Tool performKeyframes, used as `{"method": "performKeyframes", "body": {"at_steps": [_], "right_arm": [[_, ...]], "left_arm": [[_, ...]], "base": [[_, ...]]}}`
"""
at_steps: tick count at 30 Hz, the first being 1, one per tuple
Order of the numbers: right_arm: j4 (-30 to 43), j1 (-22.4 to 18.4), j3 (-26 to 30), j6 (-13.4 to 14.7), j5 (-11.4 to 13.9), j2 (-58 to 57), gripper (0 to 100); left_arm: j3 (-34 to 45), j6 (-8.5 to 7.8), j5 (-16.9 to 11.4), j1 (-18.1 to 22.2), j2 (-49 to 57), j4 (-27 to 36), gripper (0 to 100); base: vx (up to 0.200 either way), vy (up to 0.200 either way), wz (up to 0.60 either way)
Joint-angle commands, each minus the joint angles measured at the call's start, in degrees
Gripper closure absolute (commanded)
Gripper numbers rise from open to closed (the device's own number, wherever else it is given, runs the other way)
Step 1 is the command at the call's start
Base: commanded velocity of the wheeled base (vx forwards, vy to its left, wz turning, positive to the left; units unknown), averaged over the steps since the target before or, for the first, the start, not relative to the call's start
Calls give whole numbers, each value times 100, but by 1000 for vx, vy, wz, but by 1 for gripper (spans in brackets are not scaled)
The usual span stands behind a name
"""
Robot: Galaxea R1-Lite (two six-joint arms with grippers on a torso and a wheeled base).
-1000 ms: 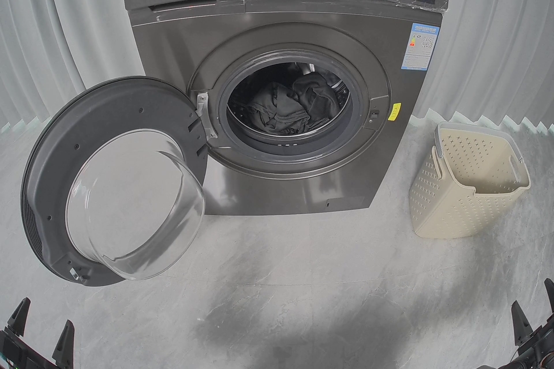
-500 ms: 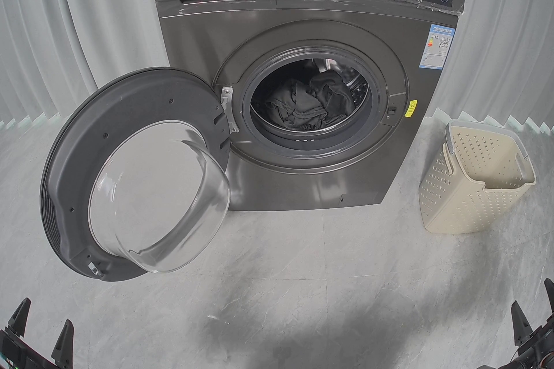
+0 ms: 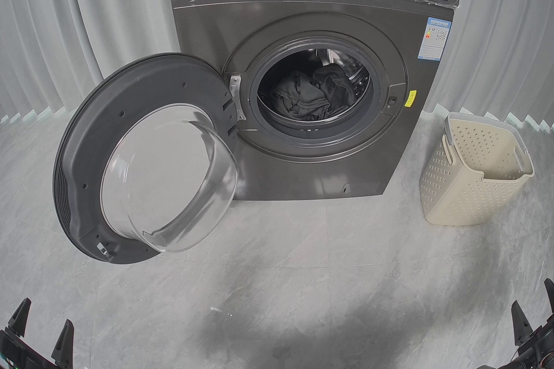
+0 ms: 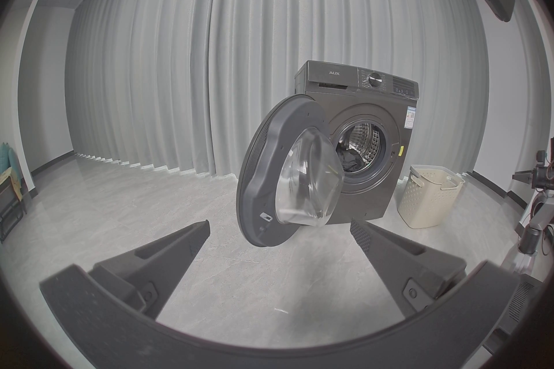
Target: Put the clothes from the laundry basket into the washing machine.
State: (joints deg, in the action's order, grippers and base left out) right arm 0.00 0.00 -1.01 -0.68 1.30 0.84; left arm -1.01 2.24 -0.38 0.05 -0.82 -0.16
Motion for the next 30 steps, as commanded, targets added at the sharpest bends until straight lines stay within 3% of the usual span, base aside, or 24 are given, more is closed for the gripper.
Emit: {"method": "performKeyframes", "body": {"at_steps": [1, 12, 16, 22, 30], "right_arm": [[0, 0, 101, -2, 1, -84, 0], [0, 0, 101, -2, 1, -84, 0], [0, 0, 101, -2, 1, -84, 0], [0, 0, 101, -2, 1, -84, 0], [0, 0, 101, -2, 1, -84, 0]], "left_arm": [[84, 4, 3, 4, 73, -2, 0], [84, 4, 3, 4, 73, -2, 0], [92, -84, -6, 4, 82, 7, 0], [92, -189, -24, 4, 82, 7, 0], [-101, -136, -33, 13, 82, -151, 0]], "base": [[0, 200, 0], [0, 200, 0], [0, 200, 0], [0, 0, 0], [0, 0, 0]]}}
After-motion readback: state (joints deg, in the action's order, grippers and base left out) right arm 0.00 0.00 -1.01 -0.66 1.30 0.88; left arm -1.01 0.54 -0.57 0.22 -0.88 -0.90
